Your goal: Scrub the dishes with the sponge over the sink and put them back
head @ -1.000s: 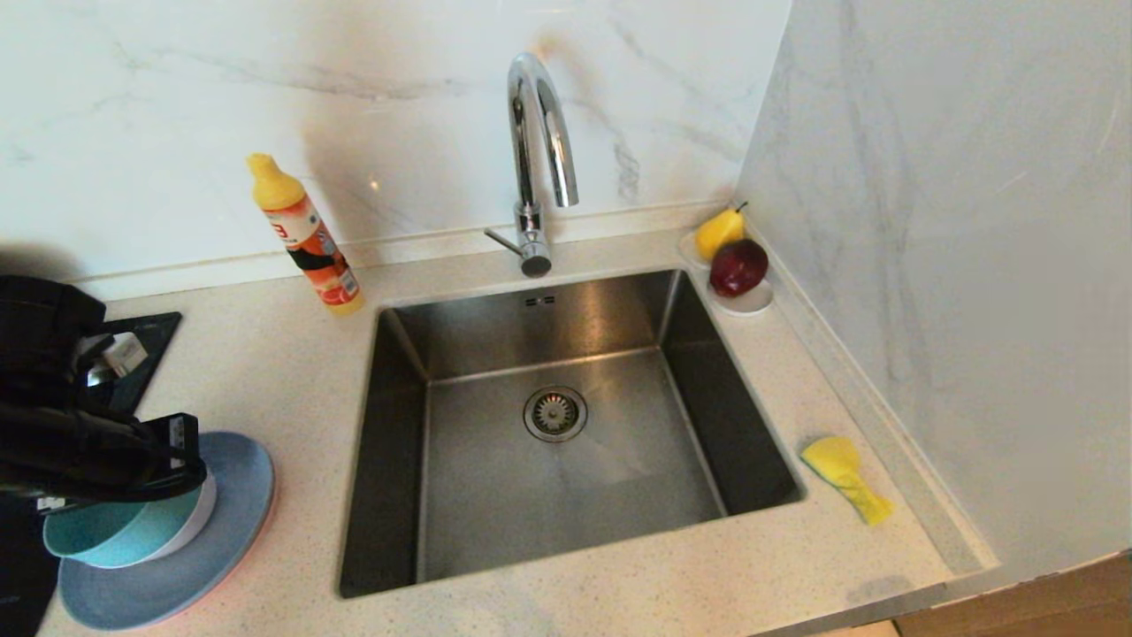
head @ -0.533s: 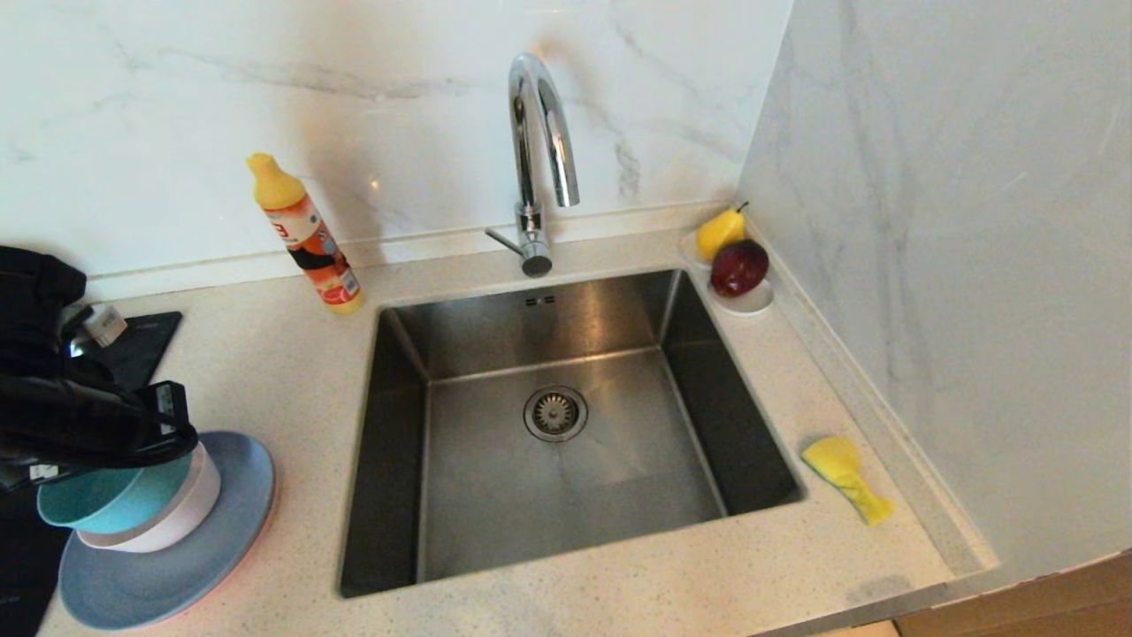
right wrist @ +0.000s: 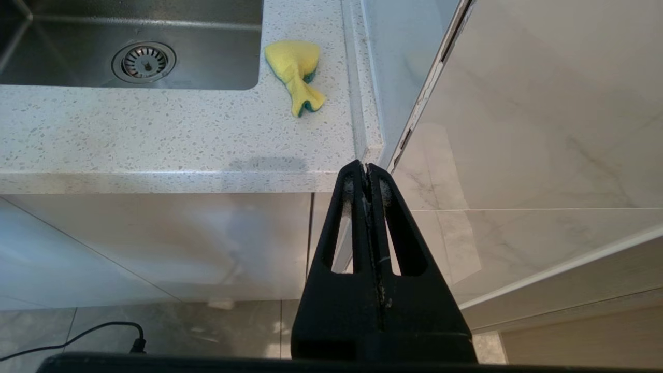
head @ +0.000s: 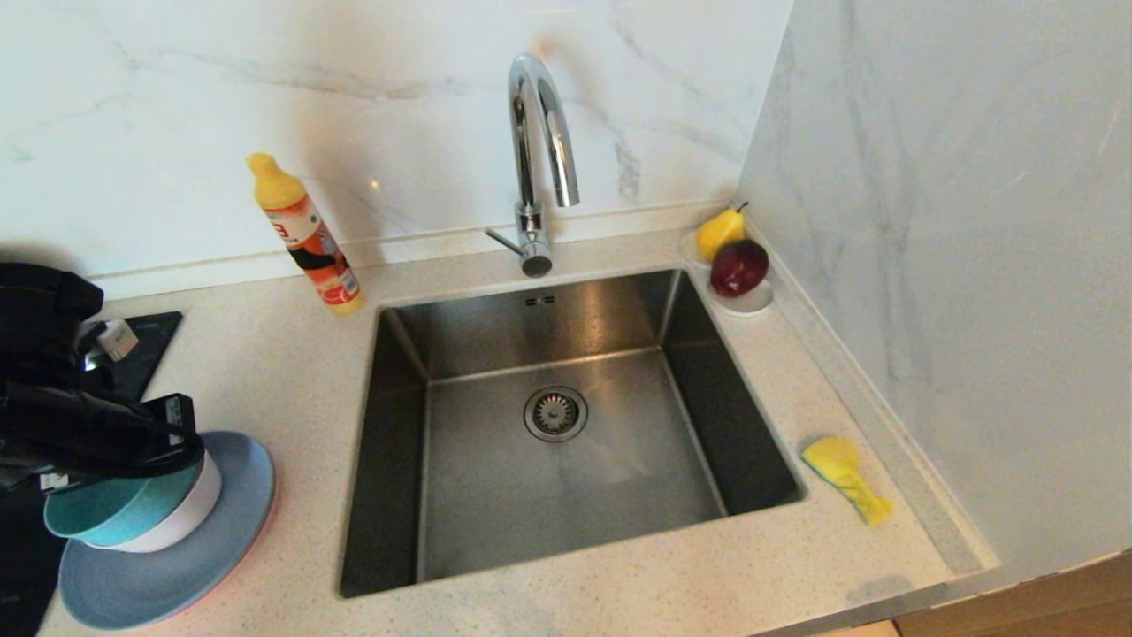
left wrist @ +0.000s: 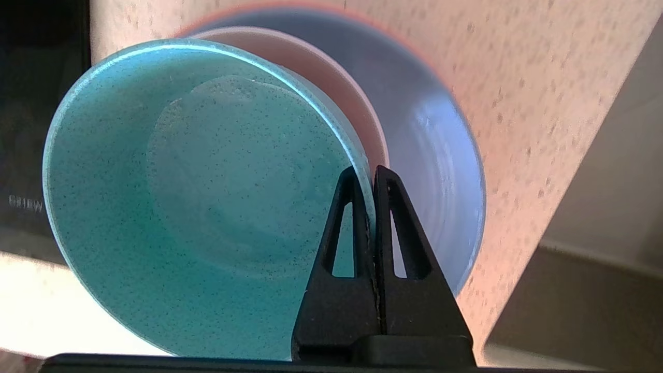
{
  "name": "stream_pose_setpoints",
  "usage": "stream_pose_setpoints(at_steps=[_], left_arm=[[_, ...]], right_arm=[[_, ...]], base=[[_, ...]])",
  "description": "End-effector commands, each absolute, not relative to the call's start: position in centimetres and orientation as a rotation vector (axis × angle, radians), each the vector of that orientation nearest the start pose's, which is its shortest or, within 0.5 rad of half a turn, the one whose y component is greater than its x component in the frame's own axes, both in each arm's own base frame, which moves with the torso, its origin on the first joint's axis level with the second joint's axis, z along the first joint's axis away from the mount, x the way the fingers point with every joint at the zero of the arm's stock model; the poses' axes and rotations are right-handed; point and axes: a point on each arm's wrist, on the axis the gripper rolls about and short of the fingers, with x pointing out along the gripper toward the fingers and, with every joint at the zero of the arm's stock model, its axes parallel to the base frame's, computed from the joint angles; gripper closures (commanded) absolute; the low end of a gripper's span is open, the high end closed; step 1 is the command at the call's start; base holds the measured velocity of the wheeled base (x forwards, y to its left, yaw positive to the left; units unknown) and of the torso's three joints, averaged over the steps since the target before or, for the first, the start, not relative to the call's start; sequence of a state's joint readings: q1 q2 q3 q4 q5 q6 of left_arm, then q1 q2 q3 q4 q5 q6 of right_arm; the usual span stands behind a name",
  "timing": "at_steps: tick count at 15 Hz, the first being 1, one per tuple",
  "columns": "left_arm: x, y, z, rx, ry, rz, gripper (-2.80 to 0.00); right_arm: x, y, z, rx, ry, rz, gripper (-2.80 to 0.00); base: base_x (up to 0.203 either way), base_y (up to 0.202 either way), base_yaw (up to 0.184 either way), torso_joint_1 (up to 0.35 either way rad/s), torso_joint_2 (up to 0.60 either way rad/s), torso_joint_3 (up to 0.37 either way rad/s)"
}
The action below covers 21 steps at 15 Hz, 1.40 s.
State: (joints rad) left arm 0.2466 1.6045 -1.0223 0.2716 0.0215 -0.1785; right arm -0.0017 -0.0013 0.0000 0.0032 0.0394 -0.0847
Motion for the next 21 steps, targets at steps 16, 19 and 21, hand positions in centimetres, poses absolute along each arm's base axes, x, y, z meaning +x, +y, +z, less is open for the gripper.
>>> stream_pose_setpoints(at_steps=[16, 19, 21], left_arm=[[21.5, 5.3, 26.7, -0.29, 0.547, 0.265, 0.0], [18.9, 4.4, 29.1, -0.291, 0.443, 0.164, 0.0], [17.0, 3.6, 30.8, -0.287, 0.362, 0.068, 0.0]], right_arm=[[-2.3, 0.1, 7.5, -0.086, 0.0, 0.038, 0.0], [-2.3, 0.1, 7.5, -0.086, 0.0, 0.038, 0.0], [-2.3, 0.1, 7.5, -0.086, 0.0, 0.038, 0.0]], base=[[0.0, 0.0, 0.0, 0.0, 0.0, 0.0], [0.0, 0.0, 0.0, 0.0, 0.0, 0.0], [0.0, 0.0, 0.0, 0.0, 0.0, 0.0]])
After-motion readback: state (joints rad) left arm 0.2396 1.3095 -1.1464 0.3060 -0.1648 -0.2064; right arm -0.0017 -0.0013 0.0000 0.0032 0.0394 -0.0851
